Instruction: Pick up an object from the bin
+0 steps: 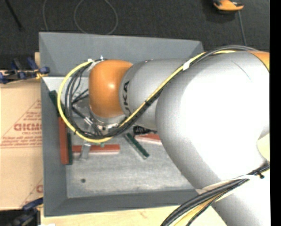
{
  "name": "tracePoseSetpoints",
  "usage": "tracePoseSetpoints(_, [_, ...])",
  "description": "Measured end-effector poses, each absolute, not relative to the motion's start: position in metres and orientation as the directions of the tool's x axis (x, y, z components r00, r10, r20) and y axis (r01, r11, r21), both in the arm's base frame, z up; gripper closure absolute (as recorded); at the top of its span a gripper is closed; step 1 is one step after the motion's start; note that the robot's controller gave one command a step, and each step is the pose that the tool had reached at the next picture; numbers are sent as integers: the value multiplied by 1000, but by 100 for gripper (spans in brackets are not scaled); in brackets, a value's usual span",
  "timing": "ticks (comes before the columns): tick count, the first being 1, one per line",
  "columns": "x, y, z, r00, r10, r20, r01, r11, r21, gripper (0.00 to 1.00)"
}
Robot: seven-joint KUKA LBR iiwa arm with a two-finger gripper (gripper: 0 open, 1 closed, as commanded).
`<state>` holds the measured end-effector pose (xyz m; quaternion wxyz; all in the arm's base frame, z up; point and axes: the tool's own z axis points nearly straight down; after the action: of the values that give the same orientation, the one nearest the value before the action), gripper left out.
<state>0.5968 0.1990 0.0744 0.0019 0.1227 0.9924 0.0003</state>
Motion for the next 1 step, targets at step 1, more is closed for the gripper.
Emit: tracePoseSetpoints(1, [596, 199, 74, -970, 242, -3, 242, 970, 0, 100])
